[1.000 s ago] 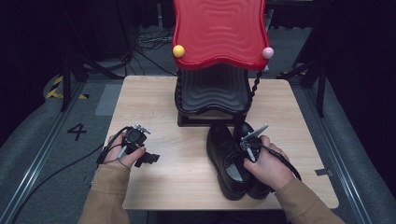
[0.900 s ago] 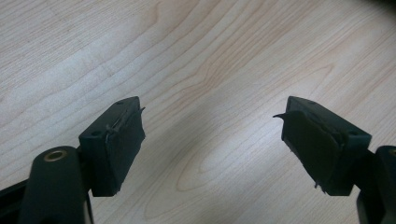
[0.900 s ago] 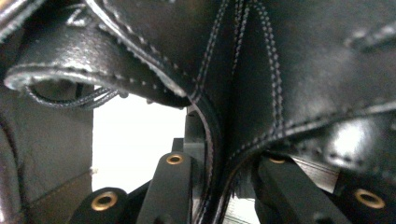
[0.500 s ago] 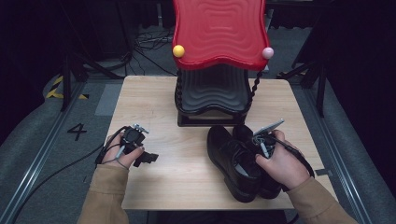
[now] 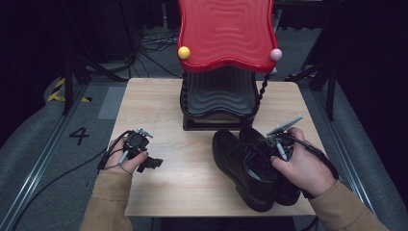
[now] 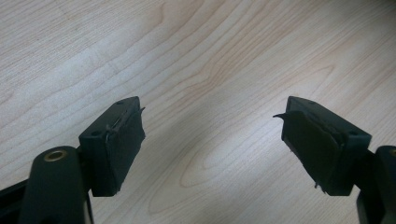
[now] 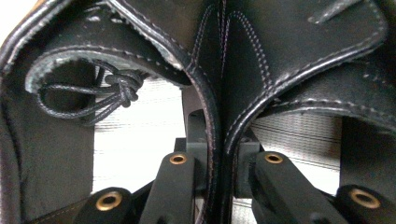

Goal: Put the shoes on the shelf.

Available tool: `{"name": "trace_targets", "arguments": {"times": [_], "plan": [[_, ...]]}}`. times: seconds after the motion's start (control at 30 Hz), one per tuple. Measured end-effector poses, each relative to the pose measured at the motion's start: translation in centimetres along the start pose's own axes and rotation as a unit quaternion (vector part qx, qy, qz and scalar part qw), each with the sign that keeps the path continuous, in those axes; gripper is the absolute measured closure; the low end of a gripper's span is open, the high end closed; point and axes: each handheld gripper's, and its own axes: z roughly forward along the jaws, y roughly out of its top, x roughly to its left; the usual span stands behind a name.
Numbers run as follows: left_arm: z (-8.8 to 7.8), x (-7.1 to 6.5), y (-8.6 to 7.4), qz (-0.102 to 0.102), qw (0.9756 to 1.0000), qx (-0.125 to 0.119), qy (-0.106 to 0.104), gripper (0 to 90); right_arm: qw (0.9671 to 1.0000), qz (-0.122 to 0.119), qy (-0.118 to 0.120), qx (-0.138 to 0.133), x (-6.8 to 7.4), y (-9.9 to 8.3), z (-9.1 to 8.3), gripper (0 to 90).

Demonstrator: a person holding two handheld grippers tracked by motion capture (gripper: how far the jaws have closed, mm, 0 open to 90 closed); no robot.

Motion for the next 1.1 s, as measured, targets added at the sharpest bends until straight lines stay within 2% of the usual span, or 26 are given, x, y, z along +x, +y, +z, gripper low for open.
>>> {"name": "trace_targets", "arguments": {"times": [0.53, 0.87, 1.07, 1.1], "plan": [[-0.1, 0.0, -0.1, -0.004, 1.0000, -0.002, 0.002, 21.6, 0.9997, -0.025, 0.008, 0.005, 1.7, 0.2, -5.6, 81.7], [-0.2, 0.0, -0.1, -0.005, 1.0000, -0.002, 0.001, 21.6, 0.9996, -0.026, -0.009, 0.003, 2.0, 0.7, -9.1, 81.7], [-0.2, 0.0, -0.2, -0.004, 1.0000, -0.003, 0.001, 21.6, 0.9996, -0.025, -0.014, 0.004, 2.0, 1.1, -10.2, 81.7], [-0.2, 0.0, -0.2, -0.004, 1.0000, -0.003, 0.001, 21.6, 0.9996, -0.024, -0.013, 0.001, 2.0, 1.3, -11.1, 81.7]]}}
